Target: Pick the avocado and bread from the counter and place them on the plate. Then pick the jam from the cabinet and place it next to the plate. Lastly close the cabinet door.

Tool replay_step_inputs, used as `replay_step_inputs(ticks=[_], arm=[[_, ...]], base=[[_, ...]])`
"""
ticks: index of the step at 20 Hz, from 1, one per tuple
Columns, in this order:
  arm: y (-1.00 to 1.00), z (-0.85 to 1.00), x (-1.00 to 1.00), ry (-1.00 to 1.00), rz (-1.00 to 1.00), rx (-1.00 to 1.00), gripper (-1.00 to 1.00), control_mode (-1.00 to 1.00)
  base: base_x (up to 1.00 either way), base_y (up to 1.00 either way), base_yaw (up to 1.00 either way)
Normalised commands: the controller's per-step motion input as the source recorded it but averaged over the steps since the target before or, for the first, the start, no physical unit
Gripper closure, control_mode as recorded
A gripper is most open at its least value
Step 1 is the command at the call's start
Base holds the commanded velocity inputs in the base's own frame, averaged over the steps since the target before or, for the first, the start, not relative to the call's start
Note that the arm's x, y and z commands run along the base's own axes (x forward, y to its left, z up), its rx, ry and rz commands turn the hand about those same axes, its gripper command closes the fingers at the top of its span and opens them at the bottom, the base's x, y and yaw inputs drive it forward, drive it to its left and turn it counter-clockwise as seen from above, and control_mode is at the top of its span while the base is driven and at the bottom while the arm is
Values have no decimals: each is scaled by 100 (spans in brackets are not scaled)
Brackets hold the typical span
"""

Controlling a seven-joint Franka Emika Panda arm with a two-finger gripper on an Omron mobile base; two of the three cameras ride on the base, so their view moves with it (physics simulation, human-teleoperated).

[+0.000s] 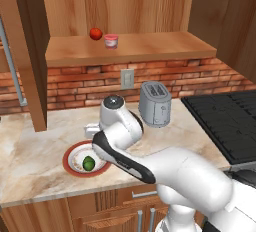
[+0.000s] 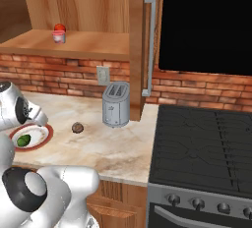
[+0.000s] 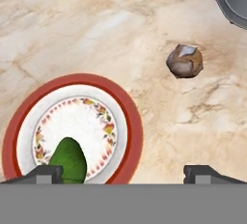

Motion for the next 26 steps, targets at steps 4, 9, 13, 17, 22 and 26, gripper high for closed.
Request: replay_step_inputs(ticks=[4, 9, 13, 17, 22, 26], arm=[[-62, 8, -3, 0, 3, 1, -100, -100], [-69, 9, -1, 0, 8, 2, -100, -100], [-66, 9, 0, 0, 14, 2, -100, -100], [-59, 4, 0, 0, 18, 1, -100, -100], [-35, 0, 0, 0, 14, 0, -100, -100], [-6, 0, 3, 0, 0, 0, -100, -100]], base=[[0, 0, 0], [0, 0, 0], [0, 0, 0], [0, 0, 0], [0, 0, 0], [0, 0, 0]])
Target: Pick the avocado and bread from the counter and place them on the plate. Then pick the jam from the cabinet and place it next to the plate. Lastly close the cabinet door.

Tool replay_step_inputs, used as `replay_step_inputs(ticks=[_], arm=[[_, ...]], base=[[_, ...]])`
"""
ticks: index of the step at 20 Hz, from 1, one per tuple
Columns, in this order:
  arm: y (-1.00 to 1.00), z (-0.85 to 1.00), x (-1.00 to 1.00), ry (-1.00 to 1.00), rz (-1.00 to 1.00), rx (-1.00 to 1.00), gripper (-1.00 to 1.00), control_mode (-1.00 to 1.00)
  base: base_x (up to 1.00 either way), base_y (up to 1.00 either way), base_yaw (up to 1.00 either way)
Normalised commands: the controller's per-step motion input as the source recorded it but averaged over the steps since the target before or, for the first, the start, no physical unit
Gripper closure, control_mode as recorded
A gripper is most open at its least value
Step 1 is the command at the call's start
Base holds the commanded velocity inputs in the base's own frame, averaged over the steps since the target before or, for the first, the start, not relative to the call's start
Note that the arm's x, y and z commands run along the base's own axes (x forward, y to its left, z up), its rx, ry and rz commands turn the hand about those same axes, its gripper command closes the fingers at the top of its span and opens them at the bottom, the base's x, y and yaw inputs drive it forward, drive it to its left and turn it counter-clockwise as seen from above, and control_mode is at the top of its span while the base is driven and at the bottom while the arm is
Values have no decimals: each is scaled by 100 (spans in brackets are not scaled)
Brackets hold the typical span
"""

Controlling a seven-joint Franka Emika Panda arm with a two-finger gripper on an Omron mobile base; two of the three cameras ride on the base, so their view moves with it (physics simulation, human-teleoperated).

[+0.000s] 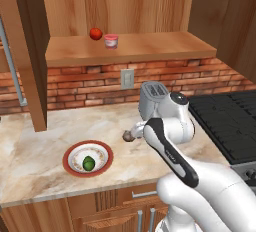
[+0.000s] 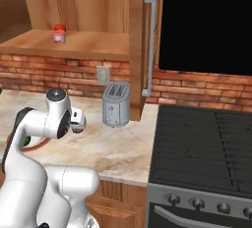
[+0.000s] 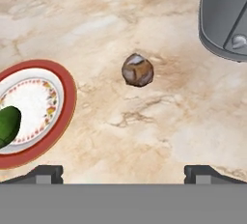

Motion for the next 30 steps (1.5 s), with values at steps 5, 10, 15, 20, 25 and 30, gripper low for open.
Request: replay_step_inputs(ticks=[5, 10, 15, 20, 25, 30], arm=[[0, 0, 20, 0, 0, 0, -100, -100], [0, 0, 34, 0, 1, 0, -100, -100], [0, 0, 32, 2, 2, 0, -100, -100], [0, -2, 28, 5, 3, -2, -100, -100], [2, -11, 24, 9, 1, -5, -100, -100], [9, -21, 17, 10, 0, -5, -100, -100]], base=[[0, 0, 0], [0, 0, 0], [0, 0, 0], [0, 0, 0], [0, 0, 0], [0, 0, 0]])
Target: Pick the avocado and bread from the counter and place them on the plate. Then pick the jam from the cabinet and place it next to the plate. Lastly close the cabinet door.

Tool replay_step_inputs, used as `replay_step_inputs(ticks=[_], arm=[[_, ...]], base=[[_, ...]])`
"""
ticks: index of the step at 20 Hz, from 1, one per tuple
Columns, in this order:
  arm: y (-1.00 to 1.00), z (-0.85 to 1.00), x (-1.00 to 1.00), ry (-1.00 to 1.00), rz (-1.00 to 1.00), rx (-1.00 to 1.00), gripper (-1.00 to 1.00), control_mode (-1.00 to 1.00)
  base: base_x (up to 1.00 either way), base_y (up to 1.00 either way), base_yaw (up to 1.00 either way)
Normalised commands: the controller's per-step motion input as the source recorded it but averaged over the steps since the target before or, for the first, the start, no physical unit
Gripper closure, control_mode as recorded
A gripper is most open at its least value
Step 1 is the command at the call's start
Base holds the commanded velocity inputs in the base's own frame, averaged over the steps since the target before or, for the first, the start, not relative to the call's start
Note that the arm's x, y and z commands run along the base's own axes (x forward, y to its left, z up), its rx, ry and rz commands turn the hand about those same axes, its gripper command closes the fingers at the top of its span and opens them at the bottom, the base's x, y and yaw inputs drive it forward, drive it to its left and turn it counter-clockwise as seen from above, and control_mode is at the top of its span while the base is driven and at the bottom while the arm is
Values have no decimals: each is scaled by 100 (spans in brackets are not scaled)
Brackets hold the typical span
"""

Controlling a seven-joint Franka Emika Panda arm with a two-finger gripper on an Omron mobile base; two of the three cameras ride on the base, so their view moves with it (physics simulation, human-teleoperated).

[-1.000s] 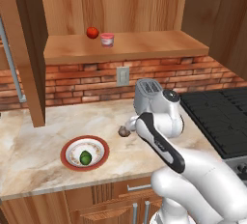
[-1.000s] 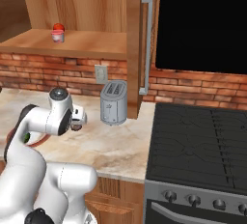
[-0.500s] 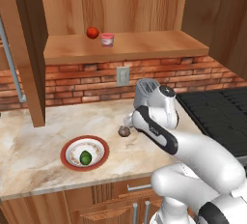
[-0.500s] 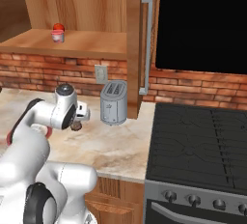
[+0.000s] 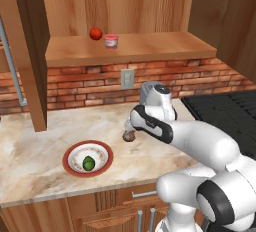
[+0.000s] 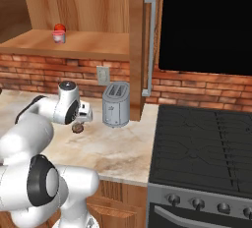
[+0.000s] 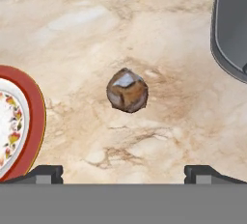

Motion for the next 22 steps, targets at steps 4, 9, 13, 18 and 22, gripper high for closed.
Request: replay_step_inputs(ticks=[4, 9, 13, 18, 22], arm=[[2, -17, 2, 2, 0, 0, -100, -100], [0, -12, 0, 0, 0, 0, -100, -100], [2, -18, 0, 0, 0, 0, -100, -100], [5, -20, 3, 0, 0, 0, -100, -100], [8, -15, 8, 0, 0, 0, -100, -100]], base=[[0, 0, 0], [0, 0, 0], [0, 0, 0], [0, 0, 0], [0, 0, 0]])
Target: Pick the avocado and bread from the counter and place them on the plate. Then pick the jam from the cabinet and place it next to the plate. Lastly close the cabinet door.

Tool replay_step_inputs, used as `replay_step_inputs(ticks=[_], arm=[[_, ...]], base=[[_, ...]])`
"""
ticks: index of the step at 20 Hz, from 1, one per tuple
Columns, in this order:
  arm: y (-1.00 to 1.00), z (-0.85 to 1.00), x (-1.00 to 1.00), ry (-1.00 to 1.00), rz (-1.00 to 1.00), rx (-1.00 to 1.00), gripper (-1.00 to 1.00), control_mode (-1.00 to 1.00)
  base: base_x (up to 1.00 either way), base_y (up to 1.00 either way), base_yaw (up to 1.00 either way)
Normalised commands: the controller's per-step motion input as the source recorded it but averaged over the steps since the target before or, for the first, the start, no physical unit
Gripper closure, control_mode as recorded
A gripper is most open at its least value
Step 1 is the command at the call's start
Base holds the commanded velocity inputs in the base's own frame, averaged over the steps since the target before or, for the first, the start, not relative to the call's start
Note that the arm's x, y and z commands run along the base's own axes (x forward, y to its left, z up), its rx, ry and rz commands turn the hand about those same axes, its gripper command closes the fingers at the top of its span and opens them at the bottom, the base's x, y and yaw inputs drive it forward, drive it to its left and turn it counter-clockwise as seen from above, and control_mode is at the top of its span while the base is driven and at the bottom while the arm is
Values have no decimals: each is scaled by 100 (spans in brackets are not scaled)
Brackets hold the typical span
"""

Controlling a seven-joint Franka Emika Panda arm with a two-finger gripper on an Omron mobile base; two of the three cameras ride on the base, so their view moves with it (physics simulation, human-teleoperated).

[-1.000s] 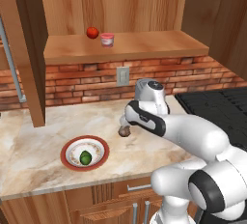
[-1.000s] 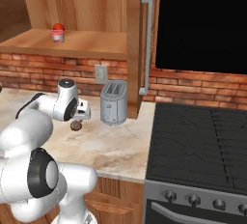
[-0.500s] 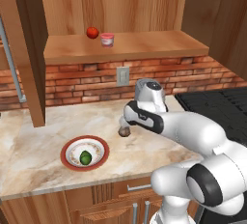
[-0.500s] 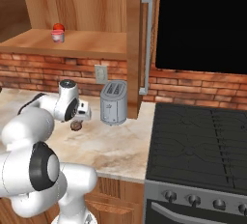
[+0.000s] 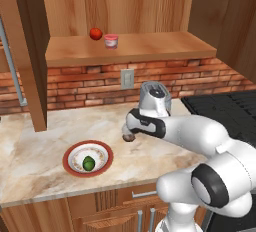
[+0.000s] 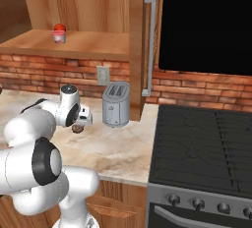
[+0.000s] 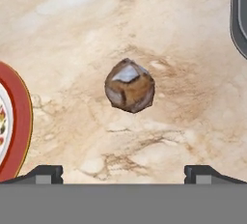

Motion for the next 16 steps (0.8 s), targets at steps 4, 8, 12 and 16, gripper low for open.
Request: replay_step_inputs(ticks=[4, 8, 12, 16], arm=[[4, -10, 8, 0, 0, 0, -100, -100], [8, -4, 17, 0, 0, 0, -100, -100], [15, -8, 22, 0, 0, -2, -100, -100], [6, -13, 16, 0, 0, -5, -100, -100]], base=[[0, 0, 0], [0, 0, 0], [0, 0, 0], [0, 0, 0]])
